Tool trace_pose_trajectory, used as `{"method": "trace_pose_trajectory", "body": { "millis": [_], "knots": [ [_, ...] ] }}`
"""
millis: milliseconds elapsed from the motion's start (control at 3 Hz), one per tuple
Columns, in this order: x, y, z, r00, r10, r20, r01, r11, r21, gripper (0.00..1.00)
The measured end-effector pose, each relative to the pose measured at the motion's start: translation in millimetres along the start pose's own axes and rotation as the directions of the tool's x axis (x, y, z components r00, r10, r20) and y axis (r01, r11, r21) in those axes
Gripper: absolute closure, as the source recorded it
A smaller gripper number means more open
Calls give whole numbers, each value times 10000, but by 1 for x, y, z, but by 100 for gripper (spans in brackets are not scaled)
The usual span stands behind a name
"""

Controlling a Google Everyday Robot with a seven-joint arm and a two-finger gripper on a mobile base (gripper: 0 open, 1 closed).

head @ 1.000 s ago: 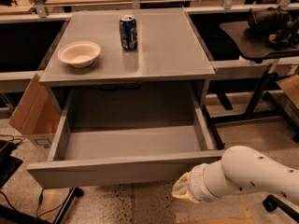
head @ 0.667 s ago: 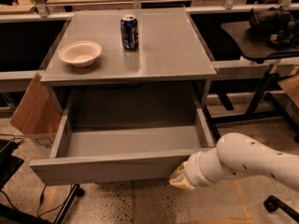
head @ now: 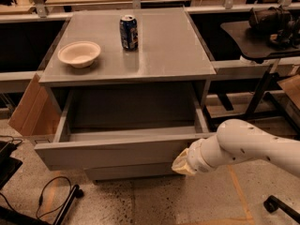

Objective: Close top drawer

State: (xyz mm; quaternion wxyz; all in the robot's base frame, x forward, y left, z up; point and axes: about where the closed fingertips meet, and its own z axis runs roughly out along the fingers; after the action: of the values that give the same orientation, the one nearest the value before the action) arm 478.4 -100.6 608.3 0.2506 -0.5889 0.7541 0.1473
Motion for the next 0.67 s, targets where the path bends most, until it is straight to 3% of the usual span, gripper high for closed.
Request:
{"method": "trace_pose_trajectory", "body": {
  "millis": [333, 667],
  "knots": [
    [0, 2, 1, 10000, -23, -1, 23, 10000, -25, 100],
    [-4, -22, 7, 9999, -159, -57, 159, 9999, -19, 100]
  ]
}}
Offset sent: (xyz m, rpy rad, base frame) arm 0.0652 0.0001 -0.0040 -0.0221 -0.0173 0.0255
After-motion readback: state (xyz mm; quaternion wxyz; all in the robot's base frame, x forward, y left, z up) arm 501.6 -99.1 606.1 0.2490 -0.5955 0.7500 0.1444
